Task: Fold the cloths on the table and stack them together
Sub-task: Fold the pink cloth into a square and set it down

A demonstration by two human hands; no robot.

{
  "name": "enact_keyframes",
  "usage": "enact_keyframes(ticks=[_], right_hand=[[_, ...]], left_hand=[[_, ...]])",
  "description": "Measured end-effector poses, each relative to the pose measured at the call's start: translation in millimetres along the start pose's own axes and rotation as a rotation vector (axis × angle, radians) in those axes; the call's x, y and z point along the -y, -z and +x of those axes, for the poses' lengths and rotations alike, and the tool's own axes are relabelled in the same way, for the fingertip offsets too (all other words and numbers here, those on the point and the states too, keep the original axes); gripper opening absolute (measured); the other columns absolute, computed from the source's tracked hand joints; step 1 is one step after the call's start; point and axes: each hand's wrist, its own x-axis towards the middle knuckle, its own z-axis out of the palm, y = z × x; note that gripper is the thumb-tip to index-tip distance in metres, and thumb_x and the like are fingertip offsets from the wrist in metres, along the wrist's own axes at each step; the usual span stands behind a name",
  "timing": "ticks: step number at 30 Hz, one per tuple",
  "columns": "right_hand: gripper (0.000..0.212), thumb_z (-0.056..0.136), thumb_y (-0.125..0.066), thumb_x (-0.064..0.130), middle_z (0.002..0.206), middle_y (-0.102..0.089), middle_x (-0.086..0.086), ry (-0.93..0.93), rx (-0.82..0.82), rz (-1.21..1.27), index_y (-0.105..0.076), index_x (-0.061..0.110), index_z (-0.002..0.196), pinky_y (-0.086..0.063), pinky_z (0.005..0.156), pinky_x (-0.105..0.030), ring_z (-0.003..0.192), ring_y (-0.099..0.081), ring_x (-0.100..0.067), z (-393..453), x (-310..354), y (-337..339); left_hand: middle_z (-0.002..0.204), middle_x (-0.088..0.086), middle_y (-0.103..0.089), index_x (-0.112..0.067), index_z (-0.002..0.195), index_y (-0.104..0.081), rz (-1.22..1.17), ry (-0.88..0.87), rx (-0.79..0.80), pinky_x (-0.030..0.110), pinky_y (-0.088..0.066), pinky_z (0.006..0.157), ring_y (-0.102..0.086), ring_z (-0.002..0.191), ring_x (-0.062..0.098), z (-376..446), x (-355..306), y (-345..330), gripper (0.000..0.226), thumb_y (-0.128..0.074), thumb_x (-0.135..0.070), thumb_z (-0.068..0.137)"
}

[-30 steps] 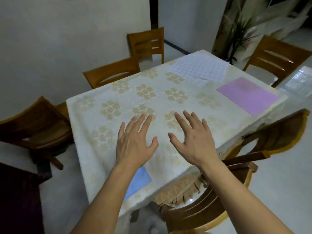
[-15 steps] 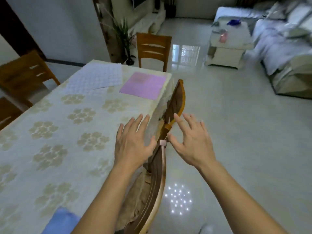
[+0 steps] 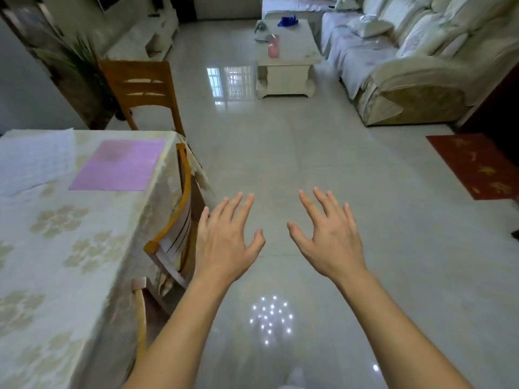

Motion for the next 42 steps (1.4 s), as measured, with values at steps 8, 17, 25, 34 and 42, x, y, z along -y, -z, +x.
enact_keyframes(ticks=[8,17,25,34,42], right_hand=[[0.078,0.085,-0.025,0.068,0.162,-0.031,-0.002,-0.091,-0.022,0.007,-0.033,0.034,0.154,-0.007,0.123,-0.041,0.152,-0.019,-0.023,21.2,-82.2,23.4],[0.078,0.085,-0.021,0.069,0.165,-0.023,0.002,-0.137,0.016,-0.002,-0.025,0.037,0.156,0.0,0.123,-0.037,0.154,-0.012,-0.018,59.1,-108.0,17.5],[0.076,0.087,-0.027,0.068,0.165,-0.023,0.001,-0.143,0.045,-0.003,-0.027,0.036,0.155,-0.001,0.123,-0.039,0.154,-0.012,-0.019,147.5,-109.2,-9.1],[0.079,0.084,-0.019,0.07,0.165,-0.023,0.001,-0.095,0.047,-0.043,-0.025,0.037,0.156,-0.003,0.124,-0.04,0.154,-0.011,-0.019,294.2,-80.9,-30.1],[0.073,0.088,-0.027,0.066,0.162,-0.031,-0.002,-0.05,0.019,-0.078,-0.033,0.035,0.154,-0.005,0.124,-0.042,0.152,-0.019,-0.022,377.5,-61.2,-47.9]], left_hand=[[0.155,-0.001,-0.04,-0.03,0.153,-0.031,0.014,-0.054,0.035,0.052,-0.025,0.118,-0.035,0.144,0.022,49.2,-67.4,-27.4,0.071,-0.032,-0.059,0.088],[0.158,-0.002,-0.035,-0.031,0.154,-0.029,-0.036,-0.083,0.075,0.049,-0.018,0.121,-0.029,0.147,0.02,94.6,-85.2,-52.6,0.072,-0.026,-0.061,0.089],[0.157,-0.002,-0.038,-0.03,0.153,-0.031,-0.044,-0.063,0.062,0.051,-0.022,0.12,-0.033,0.145,0.021,178.8,-57.9,-81.7,0.069,-0.032,-0.059,0.09],[0.157,-0.001,-0.039,-0.029,0.153,-0.033,-0.001,-0.042,0.032,0.051,-0.024,0.12,-0.034,0.145,0.022,307.7,-2.0,-89.6,0.069,-0.036,-0.058,0.09],[0.159,-0.004,-0.034,-0.032,0.154,-0.028,0.009,-0.027,0.05,0.05,-0.017,0.121,-0.029,0.148,0.02,385.2,37.0,-97.2,0.07,-0.032,-0.062,0.091]])
